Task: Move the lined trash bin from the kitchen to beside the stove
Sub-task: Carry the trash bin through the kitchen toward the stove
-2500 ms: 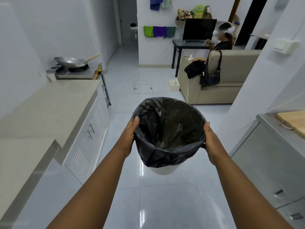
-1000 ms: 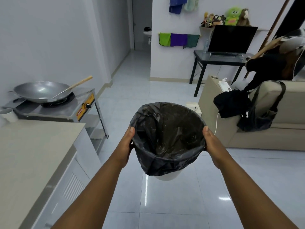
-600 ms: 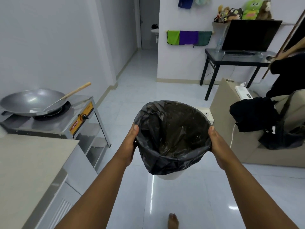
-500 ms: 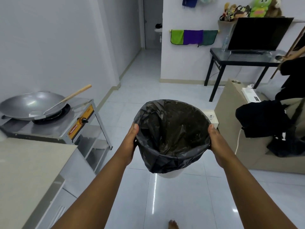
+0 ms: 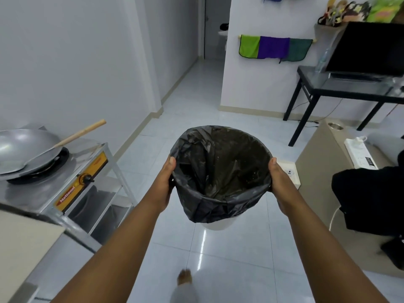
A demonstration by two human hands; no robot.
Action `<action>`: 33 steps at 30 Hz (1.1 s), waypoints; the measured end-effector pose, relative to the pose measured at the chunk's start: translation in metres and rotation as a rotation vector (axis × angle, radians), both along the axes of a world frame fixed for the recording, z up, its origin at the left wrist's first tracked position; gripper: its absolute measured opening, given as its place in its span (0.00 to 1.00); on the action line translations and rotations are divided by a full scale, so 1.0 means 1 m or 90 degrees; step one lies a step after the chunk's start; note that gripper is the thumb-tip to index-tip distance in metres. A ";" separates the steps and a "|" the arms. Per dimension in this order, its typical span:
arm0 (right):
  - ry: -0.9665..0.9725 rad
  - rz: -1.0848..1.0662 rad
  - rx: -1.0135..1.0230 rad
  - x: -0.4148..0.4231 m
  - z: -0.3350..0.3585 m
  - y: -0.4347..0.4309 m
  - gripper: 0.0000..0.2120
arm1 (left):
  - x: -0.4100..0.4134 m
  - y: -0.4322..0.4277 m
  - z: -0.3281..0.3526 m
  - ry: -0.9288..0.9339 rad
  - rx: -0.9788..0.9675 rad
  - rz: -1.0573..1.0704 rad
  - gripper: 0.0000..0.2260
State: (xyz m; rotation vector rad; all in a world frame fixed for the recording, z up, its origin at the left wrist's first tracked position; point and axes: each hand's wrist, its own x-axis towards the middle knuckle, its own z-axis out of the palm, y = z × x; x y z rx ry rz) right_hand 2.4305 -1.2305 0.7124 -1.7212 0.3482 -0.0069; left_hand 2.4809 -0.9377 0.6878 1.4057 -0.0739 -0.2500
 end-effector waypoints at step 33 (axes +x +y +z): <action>0.039 0.135 -0.004 0.638 -0.036 -0.099 0.45 | 0.567 -0.090 -0.018 0.007 0.058 0.085 0.39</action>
